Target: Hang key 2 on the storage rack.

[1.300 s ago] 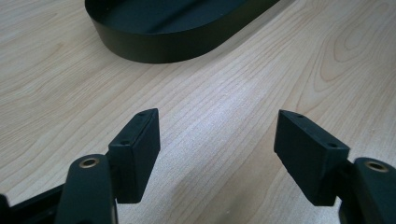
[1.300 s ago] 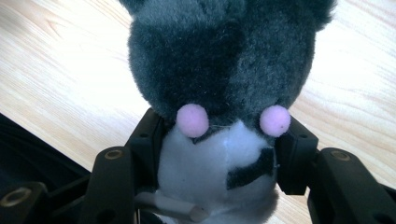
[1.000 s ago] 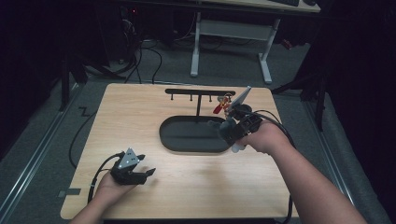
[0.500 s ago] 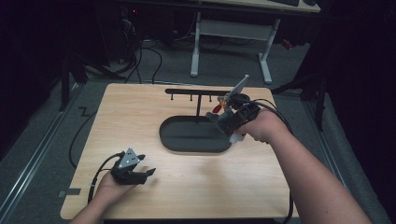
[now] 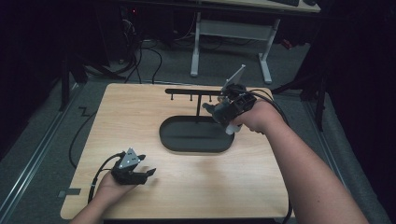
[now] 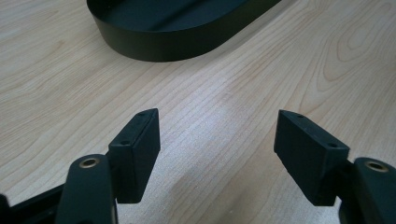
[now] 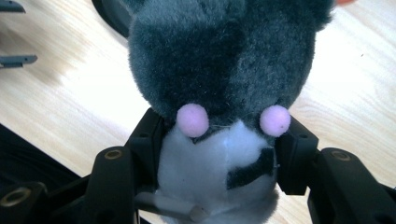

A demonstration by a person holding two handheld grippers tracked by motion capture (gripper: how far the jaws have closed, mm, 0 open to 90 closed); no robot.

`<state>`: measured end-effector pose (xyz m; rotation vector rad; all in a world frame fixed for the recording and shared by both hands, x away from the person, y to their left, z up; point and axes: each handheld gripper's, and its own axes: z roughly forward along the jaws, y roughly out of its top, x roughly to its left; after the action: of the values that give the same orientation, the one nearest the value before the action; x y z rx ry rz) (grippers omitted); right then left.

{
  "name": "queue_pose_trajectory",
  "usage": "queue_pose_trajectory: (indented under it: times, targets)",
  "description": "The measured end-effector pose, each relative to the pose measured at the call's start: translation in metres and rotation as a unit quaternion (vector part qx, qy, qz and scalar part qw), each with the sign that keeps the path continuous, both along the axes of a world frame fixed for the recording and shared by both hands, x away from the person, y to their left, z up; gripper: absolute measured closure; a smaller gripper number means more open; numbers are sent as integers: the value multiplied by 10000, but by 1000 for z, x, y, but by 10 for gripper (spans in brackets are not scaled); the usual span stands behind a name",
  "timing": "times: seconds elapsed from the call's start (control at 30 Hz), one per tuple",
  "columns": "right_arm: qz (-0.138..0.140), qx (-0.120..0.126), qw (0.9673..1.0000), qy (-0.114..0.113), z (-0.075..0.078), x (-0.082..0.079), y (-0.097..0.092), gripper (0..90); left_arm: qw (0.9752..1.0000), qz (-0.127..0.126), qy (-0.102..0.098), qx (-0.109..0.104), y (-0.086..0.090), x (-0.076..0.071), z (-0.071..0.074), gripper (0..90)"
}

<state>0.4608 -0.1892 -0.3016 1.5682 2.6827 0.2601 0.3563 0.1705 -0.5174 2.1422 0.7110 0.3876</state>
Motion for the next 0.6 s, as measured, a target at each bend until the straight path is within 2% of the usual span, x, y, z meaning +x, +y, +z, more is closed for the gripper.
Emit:
queue_pose_trajectory:
  times: [0.3, 0.4, 0.47, 0.6]
  targets:
    - [-68, -69, 9997, -212, 9, 14, 5, 456, 10000, -12, 7, 6, 0, 0, 0, 319]
    - [-225, -103, 9992, -309, 12, 17, 5, 456, 10000, -16, -3, 1, -1, 0, 0, 319]
    - [-228, -174, 9989, -375, 11, 20, 4, 456, 10000, -16, 0, -3, 0, 0, 0, 319]
    - [-274, -238, 9987, -346, 2, 22, 1, 455, 10000, -22, 4, 7, 0, 0, 0, 319]
